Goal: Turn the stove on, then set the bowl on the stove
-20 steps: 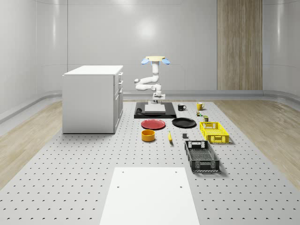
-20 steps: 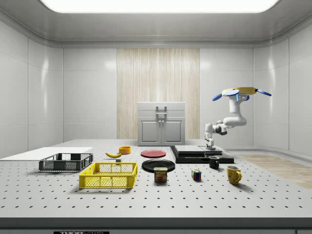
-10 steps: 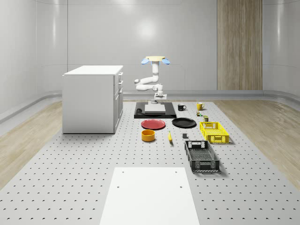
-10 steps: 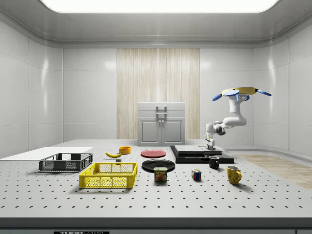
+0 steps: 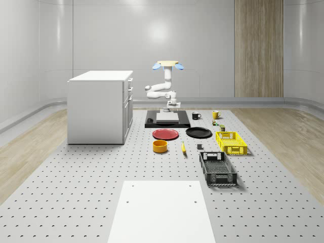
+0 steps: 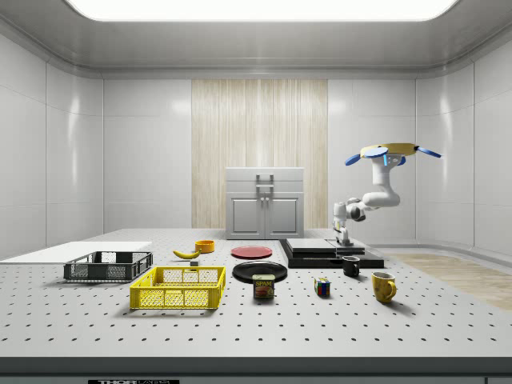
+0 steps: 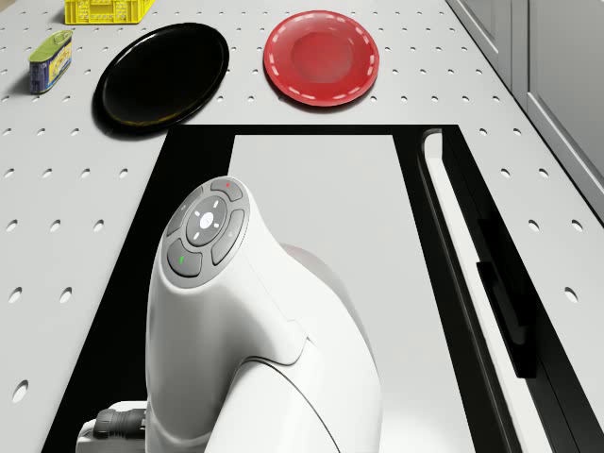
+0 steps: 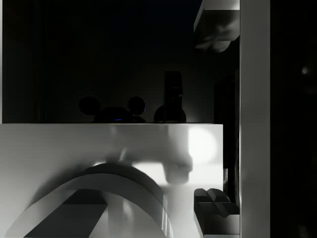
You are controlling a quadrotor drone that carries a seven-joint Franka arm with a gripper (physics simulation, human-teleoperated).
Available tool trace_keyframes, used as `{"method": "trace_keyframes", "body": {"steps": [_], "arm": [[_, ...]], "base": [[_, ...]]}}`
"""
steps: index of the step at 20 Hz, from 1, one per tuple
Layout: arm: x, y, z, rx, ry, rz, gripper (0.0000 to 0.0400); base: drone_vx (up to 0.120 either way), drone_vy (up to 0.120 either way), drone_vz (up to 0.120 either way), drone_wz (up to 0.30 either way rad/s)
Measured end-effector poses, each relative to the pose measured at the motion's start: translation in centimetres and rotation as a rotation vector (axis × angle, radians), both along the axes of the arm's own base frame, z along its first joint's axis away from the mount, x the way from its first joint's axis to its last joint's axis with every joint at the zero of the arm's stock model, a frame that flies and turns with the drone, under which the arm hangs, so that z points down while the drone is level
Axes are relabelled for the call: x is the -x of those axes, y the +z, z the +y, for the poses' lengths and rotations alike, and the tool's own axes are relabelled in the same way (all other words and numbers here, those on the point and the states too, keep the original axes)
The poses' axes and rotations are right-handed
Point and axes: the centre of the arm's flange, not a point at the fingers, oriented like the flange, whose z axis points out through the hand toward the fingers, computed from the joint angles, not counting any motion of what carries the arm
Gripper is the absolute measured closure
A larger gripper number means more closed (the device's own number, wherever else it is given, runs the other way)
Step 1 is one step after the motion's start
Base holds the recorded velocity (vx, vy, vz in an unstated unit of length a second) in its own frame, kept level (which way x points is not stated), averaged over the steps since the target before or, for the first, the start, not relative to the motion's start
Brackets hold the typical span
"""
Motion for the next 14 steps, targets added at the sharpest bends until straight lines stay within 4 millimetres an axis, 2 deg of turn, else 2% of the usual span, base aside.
{"method": "trace_keyframes", "body": {"steps": [4, 10, 14], "arm": [[0.0, 0.0, 1.0, 0.000, 0.000, 0.000, 0.0000], [0.0, 0.0, 3.7, 0.000, 0.000, 0.000, 0.0000], [0.0, 0.0, 5.3, 0.000, 0.000, 0.000, 0.0000]], "base": [[0.000, 0.000, 0.000, 0.000], [0.000, 0.000, 0.000, 0.000], [0.110, 0.000, 0.000, 0.000]]}}
